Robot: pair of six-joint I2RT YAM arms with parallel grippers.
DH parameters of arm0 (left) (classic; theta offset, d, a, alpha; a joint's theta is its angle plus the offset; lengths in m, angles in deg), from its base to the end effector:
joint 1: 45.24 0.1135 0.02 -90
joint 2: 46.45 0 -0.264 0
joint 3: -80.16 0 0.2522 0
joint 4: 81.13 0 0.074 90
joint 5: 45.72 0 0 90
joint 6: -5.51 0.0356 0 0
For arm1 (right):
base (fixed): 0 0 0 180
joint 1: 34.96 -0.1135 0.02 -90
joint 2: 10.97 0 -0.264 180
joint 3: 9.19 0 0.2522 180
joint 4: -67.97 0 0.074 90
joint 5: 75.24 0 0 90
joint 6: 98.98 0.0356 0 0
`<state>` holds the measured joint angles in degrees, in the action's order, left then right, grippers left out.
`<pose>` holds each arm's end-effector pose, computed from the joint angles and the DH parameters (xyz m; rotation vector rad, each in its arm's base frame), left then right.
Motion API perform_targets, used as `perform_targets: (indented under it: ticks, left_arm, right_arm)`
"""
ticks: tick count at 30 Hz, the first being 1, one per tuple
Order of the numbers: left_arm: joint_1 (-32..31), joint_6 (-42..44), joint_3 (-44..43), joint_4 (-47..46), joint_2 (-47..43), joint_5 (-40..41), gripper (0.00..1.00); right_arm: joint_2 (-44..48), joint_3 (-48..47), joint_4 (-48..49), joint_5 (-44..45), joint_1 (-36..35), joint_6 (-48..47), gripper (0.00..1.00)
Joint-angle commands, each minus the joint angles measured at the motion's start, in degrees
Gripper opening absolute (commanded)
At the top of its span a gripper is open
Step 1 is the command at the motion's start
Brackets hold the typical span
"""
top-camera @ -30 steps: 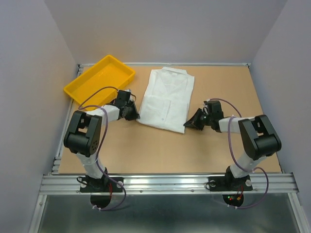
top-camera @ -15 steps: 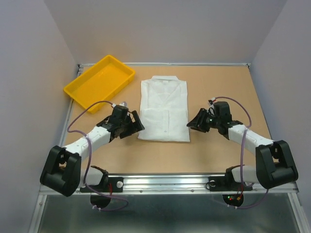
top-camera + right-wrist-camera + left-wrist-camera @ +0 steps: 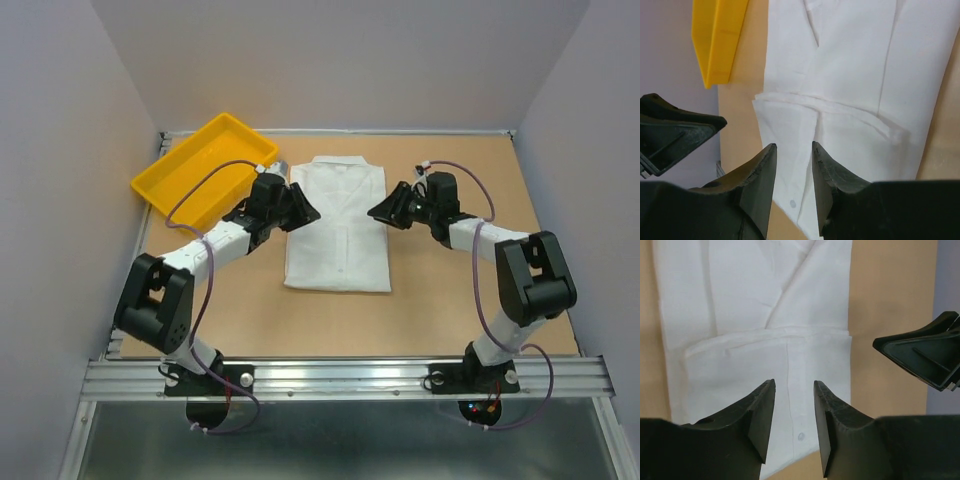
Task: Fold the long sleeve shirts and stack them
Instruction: Fold the shirt
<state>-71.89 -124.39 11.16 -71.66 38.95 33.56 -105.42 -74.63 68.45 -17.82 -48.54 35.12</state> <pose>0.2999 -0.1579 0.2579 -0.1217 2.1362 -0.9017 0.3381 0.1014 0.2047 0.2079 2.1983 1.1809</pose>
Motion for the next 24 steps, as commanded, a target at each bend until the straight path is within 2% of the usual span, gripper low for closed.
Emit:
perform_targets:
  ticks: [1, 3, 6, 9, 13, 16, 20, 23, 24]
  left_arm:
    - [-0.50, -1.06, -1.88, -8.08, 5.81, -1.85, 0.42]
    - [-0.33, -0.88, -1.45, -10.19, 9.33, -0.36, 0.36]
    - [0.81, -1.41, 0.13, -12.40, 13.11, 1.40, 0.34]
    - [5.19, -4.04, 4.26, -16.34, 15.40, -0.08, 0.32]
    - [7.23, -3.96, 8.13, -16.45, 14.27, -0.53, 0.31]
    - [7.14, -3.08, 9.70, -15.13, 11.37, -0.97, 0.33]
    - [6.71, -1.33, 12.17, -11.54, 3.29, -1.06, 0.41]
    - [3.99, 0.17, 14.54, -8.46, -6.44, -0.36, 0.58]
    - [1.72, 0.09, 15.07, -7.41, -8.05, 0.08, 0.59]
  right_arm:
    - [-5.73, -1.41, 16.32, -2.67, -0.57, 5.38, 0.39]
    - [-9.86, -1.23, 18.62, -2.40, -0.57, 4.86, 0.39]
    - [-14.42, -0.70, 19.60, -1.53, -0.39, 4.68, 0.39]
    - [-17.42, 2.01, 21.96, -1.00, 1.36, 5.39, 0.38]
    - [-16.47, 5.62, 23.11, -1.60, 3.91, 3.90, 0.38]
    - [-12.09, 6.59, 22.15, -2.31, 4.27, 3.02, 0.38]
    - [-5.49, 7.99, 20.13, -4.95, 3.39, 4.33, 0.39]
    - [-0.40, 8.88, 18.46, -7.14, 0.24, 5.30, 0.39]
    - [0.58, 9.31, 18.02, -7.15, -0.91, 5.47, 0.39]
